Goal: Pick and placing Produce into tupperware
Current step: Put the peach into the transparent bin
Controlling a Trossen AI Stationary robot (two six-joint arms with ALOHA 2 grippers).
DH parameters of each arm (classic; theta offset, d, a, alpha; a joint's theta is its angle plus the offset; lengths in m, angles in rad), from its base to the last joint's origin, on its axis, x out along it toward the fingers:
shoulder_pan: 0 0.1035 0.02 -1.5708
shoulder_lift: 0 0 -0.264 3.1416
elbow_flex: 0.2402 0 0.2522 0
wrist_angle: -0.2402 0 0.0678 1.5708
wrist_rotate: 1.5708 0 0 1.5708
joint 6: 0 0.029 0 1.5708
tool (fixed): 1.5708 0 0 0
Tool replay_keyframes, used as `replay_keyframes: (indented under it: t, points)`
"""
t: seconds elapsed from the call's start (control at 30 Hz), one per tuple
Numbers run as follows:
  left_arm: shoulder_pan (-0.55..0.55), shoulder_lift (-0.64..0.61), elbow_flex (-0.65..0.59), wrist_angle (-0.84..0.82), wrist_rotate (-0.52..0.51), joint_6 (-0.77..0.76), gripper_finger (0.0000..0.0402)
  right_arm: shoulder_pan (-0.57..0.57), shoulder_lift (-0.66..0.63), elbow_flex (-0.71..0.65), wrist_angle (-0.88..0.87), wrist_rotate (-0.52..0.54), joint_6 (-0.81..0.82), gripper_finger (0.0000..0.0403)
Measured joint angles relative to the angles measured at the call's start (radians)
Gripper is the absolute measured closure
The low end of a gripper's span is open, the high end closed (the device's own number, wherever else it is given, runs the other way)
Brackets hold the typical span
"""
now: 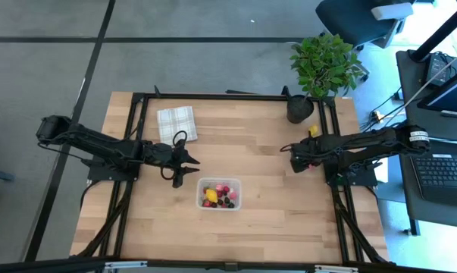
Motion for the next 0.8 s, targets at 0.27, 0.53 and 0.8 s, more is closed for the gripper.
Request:
replay_keyframes:
  t: [0.27, 0.53, 0.8]
  points:
    - [0.000, 0.000, 0.000, 0.000, 0.000, 0.000, 0.0280, 0.000, 0.000, 0.000, 0.010, -0.023, 0.028, 0.0260]
    - [0.000, 0.000, 0.000, 0.000, 0.000, 0.000, 0.0280, 0.000, 0.000, 0.000, 0.007, -0.032, 0.028, 0.0312]
    - [0.000, 0.000, 0.000, 0.000, 0.000, 0.000, 0.0280, 0.001, 0.000, 0.001, 0.038, -0.039, 0.026, 0.0317]
